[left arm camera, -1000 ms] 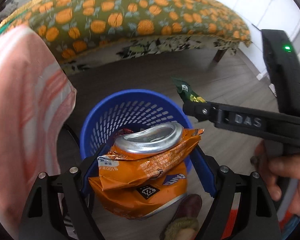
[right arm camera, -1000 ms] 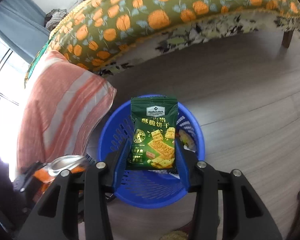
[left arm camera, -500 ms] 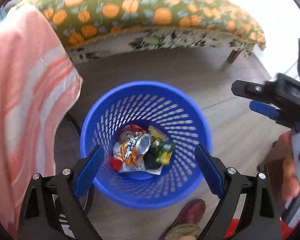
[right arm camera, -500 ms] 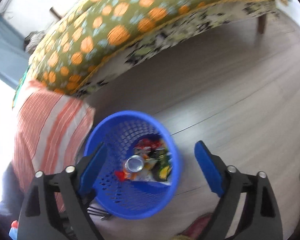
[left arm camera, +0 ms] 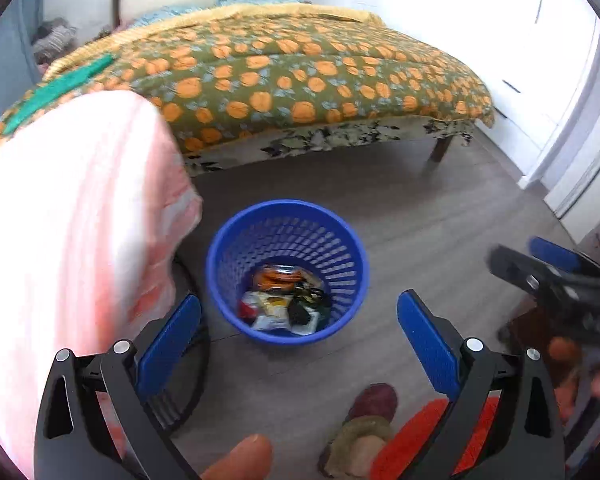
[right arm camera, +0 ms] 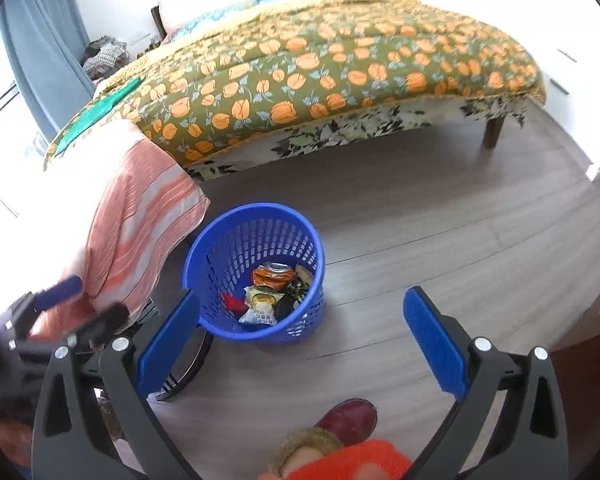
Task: Collect trash
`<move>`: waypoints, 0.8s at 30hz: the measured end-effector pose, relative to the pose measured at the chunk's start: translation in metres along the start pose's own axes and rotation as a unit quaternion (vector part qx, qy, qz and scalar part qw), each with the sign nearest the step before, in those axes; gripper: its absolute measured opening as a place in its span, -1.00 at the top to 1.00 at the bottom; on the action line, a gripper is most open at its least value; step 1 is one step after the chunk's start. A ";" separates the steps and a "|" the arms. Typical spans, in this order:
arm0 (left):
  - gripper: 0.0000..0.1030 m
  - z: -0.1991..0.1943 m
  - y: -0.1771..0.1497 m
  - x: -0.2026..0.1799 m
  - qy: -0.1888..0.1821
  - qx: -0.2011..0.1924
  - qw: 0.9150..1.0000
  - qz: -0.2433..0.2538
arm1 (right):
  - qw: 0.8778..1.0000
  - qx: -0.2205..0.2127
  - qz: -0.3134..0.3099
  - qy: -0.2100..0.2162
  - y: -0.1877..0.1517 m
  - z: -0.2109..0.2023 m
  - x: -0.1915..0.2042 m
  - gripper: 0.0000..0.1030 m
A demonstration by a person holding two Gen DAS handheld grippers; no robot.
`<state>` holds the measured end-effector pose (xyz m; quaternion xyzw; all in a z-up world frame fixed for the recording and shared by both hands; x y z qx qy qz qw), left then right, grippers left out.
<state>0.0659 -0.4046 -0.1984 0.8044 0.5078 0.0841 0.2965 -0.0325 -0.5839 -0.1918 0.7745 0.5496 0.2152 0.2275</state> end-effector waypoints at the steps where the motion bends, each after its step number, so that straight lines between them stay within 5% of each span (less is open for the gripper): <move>1: -0.90 -0.004 -0.001 0.002 0.008 0.002 1.000 -0.003 | 1.000 -0.003 -0.002 -0.004 -0.003 -0.003 0.003 -0.91; 24: -0.89 -0.011 -0.016 0.023 0.030 0.028 0.999 -0.020 | 0.997 0.021 -0.080 0.009 -0.019 -0.005 0.040 -0.91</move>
Point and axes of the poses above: each gripper's, at about its wrist camera, not at the fingertips, and z roughly the way its jaws point, x to its left, y to its top, the point moved 3 cm from there along z, roughly the way its jaws point, and after that the axes turned 9 degrees about -z, right-handed, at the moved point
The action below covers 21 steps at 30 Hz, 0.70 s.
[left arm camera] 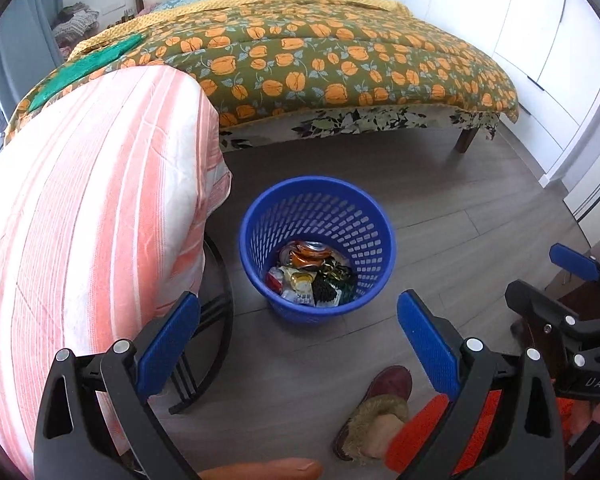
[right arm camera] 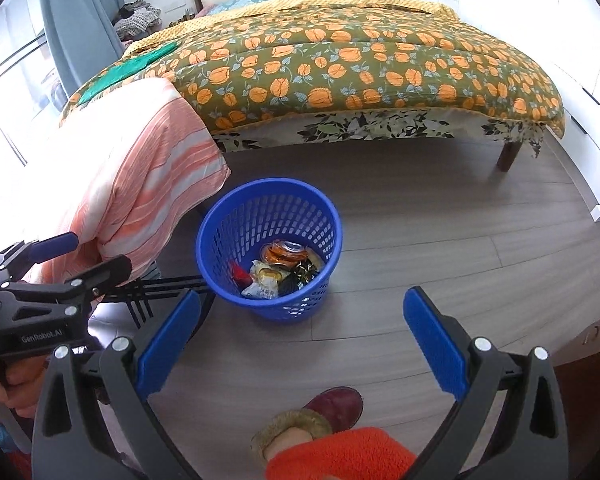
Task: Collect trash
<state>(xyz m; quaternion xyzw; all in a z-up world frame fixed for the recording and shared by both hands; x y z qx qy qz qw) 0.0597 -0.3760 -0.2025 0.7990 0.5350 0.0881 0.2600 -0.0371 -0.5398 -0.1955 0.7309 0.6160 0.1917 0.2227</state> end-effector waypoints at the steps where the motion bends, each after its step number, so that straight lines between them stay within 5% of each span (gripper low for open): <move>1: -0.89 0.000 -0.001 0.000 0.000 0.001 1.000 0.000 | 1.000 0.000 0.000 0.001 0.000 0.000 0.000 -0.91; 21: -0.89 0.005 0.000 0.002 0.012 0.001 1.000 0.003 | 1.000 0.005 -0.001 0.003 0.000 0.003 0.002 -0.91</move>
Point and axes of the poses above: each gripper's, at about its wrist camera, not at the fingertips, and z roughly the way its jaws point, x to its left, y to its top, the point moved 3 cm from there along z, roughly the way its jaws point, and after that the axes turned 9 degrees about -z, right-handed, at the moved point
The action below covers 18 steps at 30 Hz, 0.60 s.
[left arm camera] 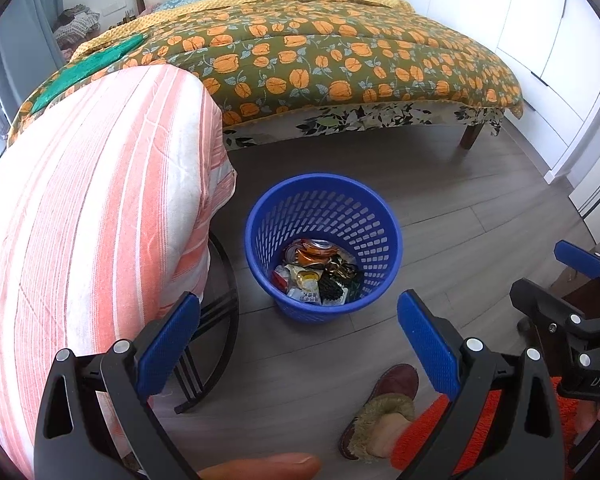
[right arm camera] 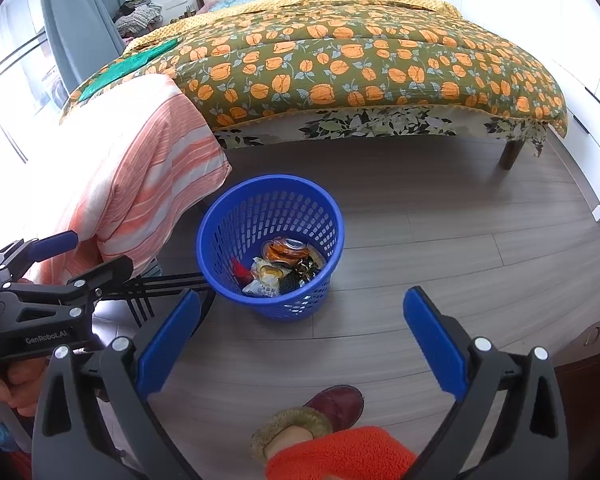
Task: Collect trash
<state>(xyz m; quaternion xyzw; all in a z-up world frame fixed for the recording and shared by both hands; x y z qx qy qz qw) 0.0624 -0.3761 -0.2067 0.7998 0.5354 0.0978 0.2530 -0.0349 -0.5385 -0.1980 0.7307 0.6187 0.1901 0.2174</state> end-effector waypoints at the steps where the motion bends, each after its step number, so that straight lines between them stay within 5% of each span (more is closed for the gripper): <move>1: -0.89 0.000 0.000 0.000 0.001 0.000 1.000 0.000 | 1.000 0.000 0.000 0.000 0.000 0.000 0.000 -0.91; 18: -0.89 0.002 0.000 0.003 0.009 -0.003 1.000 0.002 | 1.000 0.002 0.002 0.000 -0.001 0.001 -0.003 -0.91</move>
Point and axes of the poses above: each gripper's, at about its wrist camera, not at the fingertips, and z roughly the way its jaws point, x to its left, y to its top, the point moved 3 cm from there along z, roughly the way its jaws point, and after that the axes turned 9 degrees about -z, right-handed, at the moved point
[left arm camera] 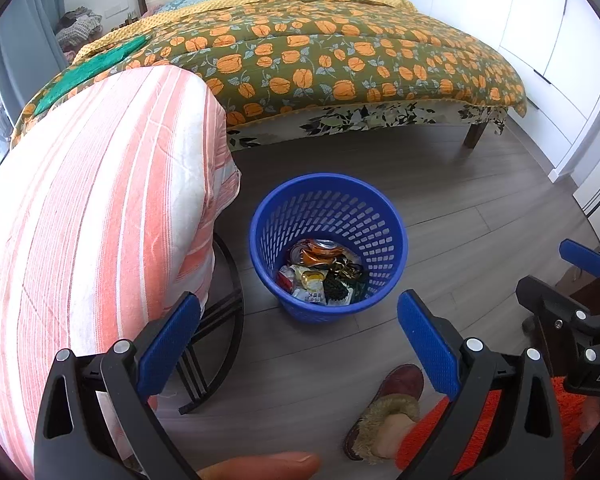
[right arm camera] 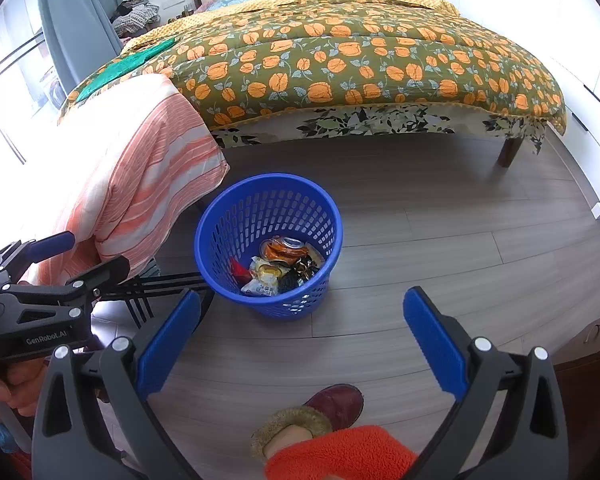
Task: Collect trash
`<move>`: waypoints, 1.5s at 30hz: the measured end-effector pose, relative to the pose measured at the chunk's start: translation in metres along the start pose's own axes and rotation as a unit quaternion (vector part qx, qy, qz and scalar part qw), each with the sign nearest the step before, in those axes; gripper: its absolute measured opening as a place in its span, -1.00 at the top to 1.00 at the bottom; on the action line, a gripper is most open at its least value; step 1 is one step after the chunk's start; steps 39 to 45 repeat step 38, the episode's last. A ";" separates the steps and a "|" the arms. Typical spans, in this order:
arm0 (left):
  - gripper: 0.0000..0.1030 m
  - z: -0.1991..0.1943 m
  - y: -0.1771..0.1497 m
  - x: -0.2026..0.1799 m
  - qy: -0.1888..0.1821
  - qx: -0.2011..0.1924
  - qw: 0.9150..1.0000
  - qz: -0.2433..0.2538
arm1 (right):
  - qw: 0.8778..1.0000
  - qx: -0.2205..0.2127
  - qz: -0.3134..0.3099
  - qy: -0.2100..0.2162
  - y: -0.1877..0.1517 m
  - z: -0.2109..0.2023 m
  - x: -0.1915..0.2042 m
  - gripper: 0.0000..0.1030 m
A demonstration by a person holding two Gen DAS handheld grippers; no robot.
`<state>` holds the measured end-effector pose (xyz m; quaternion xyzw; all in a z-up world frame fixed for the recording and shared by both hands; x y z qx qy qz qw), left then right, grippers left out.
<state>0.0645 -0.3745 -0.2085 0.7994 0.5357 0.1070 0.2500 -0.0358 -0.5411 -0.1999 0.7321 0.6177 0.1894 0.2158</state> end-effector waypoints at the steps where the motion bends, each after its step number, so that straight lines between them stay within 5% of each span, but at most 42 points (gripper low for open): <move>1: -0.89 0.000 0.000 0.000 0.000 0.001 1.000 -0.001 | 1.000 0.000 0.000 0.000 0.000 0.000 0.000 -0.91; 45: -0.89 -0.002 -0.004 -0.003 0.011 -0.001 1.000 0.008 | 1.000 0.001 0.003 -0.002 -0.001 0.000 -0.002 -0.91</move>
Point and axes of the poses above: each gripper's, at about its wrist camera, not at the fingertips, and z roughly the way its jaws point, x to its left, y to its top, the point moved 3 cm from there along z, roughly the way its jaws point, and after that the axes turned 9 degrees about -z, right-handed, at the moved point
